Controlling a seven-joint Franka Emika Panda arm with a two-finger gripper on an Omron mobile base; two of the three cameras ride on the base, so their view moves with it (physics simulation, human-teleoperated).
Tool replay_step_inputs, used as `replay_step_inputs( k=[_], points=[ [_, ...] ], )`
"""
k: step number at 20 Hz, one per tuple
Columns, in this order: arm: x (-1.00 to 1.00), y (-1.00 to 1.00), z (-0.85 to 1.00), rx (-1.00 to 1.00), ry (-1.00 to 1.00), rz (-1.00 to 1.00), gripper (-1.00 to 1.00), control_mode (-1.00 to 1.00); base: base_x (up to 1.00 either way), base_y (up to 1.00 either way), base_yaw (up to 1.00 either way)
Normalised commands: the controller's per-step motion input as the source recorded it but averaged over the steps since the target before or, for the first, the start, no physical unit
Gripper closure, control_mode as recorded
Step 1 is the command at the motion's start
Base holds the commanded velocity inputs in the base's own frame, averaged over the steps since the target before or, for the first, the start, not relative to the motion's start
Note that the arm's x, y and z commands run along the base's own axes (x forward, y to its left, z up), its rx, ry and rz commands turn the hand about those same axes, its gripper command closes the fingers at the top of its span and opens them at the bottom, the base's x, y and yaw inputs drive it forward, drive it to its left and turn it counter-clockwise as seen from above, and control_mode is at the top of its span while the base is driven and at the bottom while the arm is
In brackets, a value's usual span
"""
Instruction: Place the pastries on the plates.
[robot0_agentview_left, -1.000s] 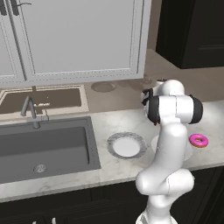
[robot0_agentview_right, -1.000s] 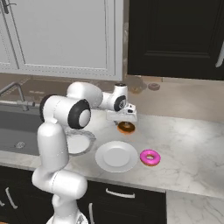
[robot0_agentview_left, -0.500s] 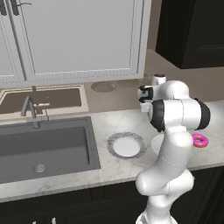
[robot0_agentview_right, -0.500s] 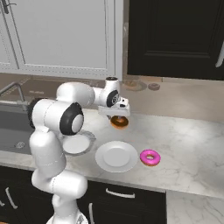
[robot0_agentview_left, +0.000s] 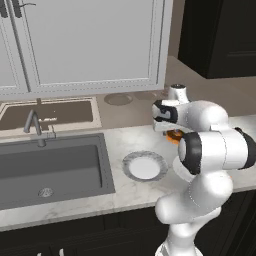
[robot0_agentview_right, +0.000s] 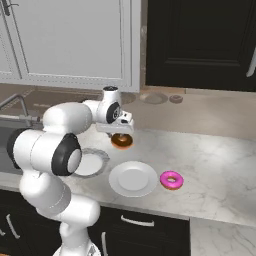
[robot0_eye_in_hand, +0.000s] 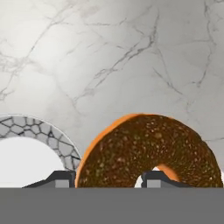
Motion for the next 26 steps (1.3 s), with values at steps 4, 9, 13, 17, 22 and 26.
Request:
replay_step_inputs(
  k=[4,9,13,17,22,26],
  points=[
    [-0.52,0.65,0.0,0.0,0.0,0.0,1.0,-1.0,0.0,0.0,0.0],
    [-0.25,0.78,0.0,0.0,0.0,0.0,1.0,-1.0,0.0,0.0,0.0],
    [0.04,0.51,0.0,0.0,0.02,0.0,1.0,-1.0,0.0,0.0,0.0],
    [0.0,0.03,-0.02,0.0,0.0,0.0,1.0,-1.0,0.0,0.0,0.0],
    [-0.13,0.0,-0.34,0.0,0.0,0.0,1.0,-1.0,0.0,0.0,0.0],
    [-0.26,0.11,-0.3,0.0,0.01,0.0,1.0,-1.0,0.0,0.0,0.0]
  ],
)
